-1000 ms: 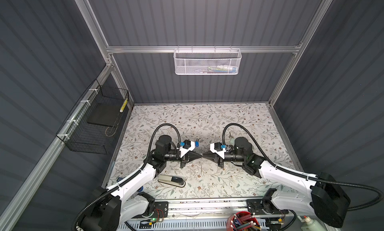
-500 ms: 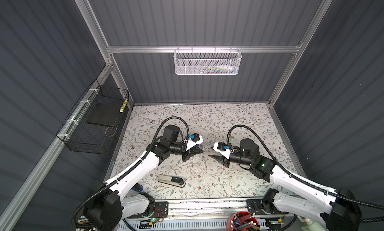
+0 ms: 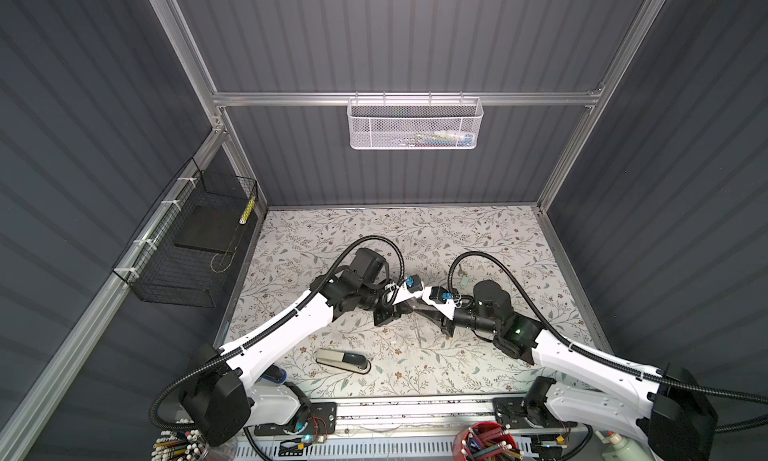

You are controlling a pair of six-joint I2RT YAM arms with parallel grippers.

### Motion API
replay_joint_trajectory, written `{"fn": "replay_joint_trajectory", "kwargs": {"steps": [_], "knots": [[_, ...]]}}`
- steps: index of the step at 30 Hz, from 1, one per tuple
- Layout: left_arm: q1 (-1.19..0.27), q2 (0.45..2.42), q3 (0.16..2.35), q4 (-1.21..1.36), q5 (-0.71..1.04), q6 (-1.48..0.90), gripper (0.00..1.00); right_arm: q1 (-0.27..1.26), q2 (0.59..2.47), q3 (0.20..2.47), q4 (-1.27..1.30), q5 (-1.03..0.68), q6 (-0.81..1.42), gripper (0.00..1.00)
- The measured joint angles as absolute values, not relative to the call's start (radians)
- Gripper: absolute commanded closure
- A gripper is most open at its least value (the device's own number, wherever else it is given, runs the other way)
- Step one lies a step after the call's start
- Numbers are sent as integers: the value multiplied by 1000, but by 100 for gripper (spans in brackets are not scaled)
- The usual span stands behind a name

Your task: Put the keys on the keyring

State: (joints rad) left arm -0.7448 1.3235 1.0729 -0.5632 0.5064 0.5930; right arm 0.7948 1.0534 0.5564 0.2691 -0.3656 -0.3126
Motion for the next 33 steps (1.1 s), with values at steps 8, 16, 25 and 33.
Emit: {"fn": "replay_joint_trajectory", "kwargs": {"steps": [8,16,25,33], "knots": [[-754,1328,1093,-588,489,600,100,795,1049,540,286,-366,-314,80],[-755,1328,1093,-588,490,603,100,796,1048,538,289,-375,-314,87],[-758,1327,1092,-574,493,597,80,796,1048,535,295,-398,-313,95],[-707,1214,960,-398,530,516,76,796,1041,483,382,-401,-258,95]]}}
